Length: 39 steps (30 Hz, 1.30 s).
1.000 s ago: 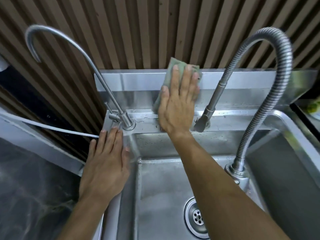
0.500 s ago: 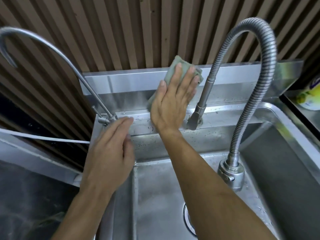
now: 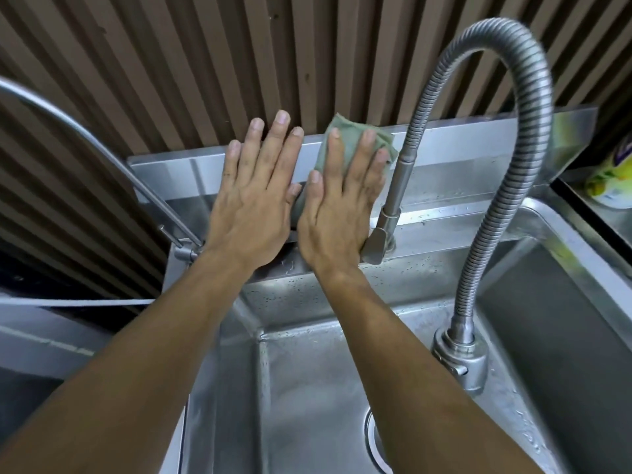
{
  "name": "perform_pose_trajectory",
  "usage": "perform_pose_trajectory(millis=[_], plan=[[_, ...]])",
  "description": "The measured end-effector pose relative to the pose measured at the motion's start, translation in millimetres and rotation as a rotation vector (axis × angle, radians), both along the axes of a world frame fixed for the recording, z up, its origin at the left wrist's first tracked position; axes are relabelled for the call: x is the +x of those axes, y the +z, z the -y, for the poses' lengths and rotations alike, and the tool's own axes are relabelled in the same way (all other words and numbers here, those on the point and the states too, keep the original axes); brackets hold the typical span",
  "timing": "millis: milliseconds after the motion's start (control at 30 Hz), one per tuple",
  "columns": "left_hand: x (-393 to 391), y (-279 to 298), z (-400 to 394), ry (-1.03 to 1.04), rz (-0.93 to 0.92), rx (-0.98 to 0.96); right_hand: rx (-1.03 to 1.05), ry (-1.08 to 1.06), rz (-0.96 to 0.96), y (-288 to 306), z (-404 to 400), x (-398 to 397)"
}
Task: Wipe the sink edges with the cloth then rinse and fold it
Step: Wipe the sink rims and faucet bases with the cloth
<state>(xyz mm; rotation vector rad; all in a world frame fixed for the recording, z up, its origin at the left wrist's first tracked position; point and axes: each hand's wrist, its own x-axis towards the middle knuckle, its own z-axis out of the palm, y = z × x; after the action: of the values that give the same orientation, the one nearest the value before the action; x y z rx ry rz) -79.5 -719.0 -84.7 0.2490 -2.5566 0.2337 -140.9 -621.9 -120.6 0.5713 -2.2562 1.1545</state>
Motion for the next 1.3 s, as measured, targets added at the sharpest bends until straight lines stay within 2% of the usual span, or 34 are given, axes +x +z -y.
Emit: perform_pose_trajectory(millis=[167,233,400,533,633,767,933,1167,1300], plan=[[-3,-6,5,-0.006,-0.033,-0.044,-0.31,-0.11,0.202,20,8,-9],[-3,-7,3,-0.001,-0.045,-0.053,-0.31,-0.158,0.201,25,12,-5],[-2,-7,2,-0.014,-0.076,-0.019,-0.12,-0.102,0.038,10,3,-2],[-2,-6,3,-0.041,-0.086,0.021,-0.058,-0.086,0.035,6,4,-1],[-2,-6,3,-0.042,-0.082,0.028,-0.151,-0.065,0.029,7,3,-7],[-2,-7,4,-0.043,-0.09,0.027,-0.359,-0.106,0.185,24,16,-9],[0,-6,3,-0.049,-0.073,0.048,-0.273,-0.094,0.065,14,3,-17],[0,-6,3,-0.048,-0.051,0.048,-0.304,-0.008,-0.09,22,1,-15],[0,-6,4,-0.041,-0.039,0.032,-0.154,0.111,-0.163,25,-7,2]])
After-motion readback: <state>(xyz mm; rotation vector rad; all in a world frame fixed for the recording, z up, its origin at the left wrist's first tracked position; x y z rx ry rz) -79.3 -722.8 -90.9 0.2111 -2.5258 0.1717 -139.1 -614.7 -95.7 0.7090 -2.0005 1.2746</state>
